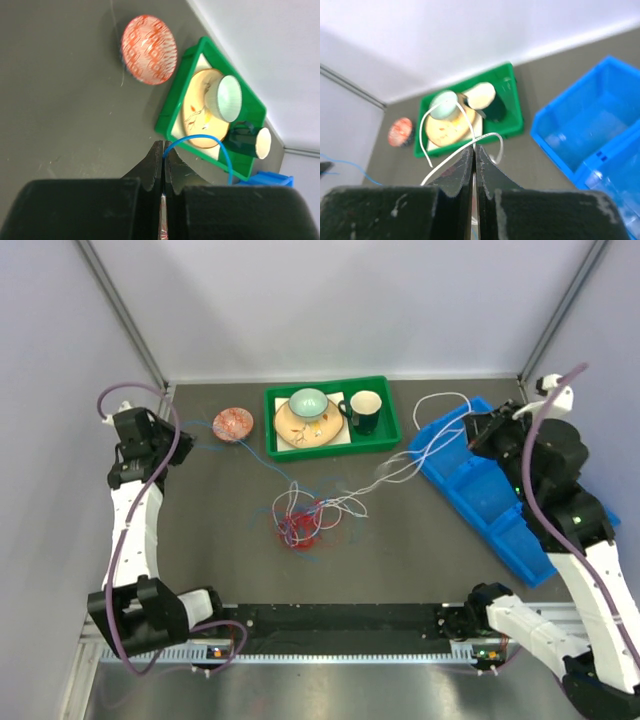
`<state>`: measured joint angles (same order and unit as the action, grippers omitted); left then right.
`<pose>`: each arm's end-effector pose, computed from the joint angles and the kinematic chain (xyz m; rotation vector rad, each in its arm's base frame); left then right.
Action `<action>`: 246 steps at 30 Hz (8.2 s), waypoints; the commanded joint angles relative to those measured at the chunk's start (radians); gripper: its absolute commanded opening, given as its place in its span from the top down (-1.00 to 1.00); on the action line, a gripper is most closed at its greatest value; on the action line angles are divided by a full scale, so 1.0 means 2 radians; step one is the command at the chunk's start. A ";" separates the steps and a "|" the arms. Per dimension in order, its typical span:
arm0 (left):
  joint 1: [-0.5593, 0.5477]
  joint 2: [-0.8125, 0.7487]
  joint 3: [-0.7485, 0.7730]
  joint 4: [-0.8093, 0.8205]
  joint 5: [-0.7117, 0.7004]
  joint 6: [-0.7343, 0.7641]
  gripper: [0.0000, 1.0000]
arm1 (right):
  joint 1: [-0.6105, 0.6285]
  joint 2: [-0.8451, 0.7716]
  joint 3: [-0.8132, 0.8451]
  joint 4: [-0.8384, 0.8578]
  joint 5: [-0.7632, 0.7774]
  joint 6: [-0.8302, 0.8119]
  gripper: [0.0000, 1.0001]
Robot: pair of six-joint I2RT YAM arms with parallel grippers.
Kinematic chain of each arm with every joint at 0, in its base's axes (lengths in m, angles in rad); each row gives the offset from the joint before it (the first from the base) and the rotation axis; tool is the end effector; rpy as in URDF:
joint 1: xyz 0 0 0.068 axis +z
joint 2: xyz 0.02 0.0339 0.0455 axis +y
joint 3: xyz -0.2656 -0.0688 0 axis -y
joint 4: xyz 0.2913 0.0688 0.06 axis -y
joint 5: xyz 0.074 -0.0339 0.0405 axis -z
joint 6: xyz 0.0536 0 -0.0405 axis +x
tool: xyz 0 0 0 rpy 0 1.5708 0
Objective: Untangle the cables
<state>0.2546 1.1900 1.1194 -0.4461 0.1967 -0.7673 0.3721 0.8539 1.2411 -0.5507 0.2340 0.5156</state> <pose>0.3183 0.0720 0.3369 -0.9282 1.9039 -0.5139 0.2067 0.0673 0.4587 0.2982 1.7254 0.4499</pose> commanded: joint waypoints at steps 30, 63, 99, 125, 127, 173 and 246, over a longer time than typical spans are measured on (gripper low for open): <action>-0.363 0.117 0.042 -0.059 -0.060 0.203 -0.79 | -0.004 0.013 -0.107 0.017 -0.042 0.024 1.00; -0.527 0.358 0.155 -0.049 -0.084 0.196 0.34 | -0.004 -0.002 -0.115 0.011 -0.033 0.027 1.00; -0.386 0.202 0.036 0.000 -0.052 0.121 1.00 | -0.004 0.002 -0.009 0.004 -0.052 0.006 1.00; -0.384 0.242 -0.023 -0.008 -0.137 0.144 1.00 | -0.004 0.044 0.206 0.002 0.009 -0.061 1.00; -0.380 0.239 -0.025 -0.008 -0.139 0.143 1.00 | -0.005 0.044 0.199 0.000 0.013 -0.063 1.00; -0.493 0.216 0.045 -0.006 -0.030 0.193 -0.98 | 0.002 0.057 -0.145 0.021 -0.072 0.041 1.00; -0.472 0.220 -0.001 0.050 -0.019 0.163 1.00 | 0.097 0.262 -0.204 0.153 -0.093 0.059 1.00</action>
<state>-0.6949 1.6585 1.1343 -0.3939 0.1600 -0.4404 0.5564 1.4765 0.8017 -0.2863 -0.0418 0.6151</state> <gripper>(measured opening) 0.025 0.014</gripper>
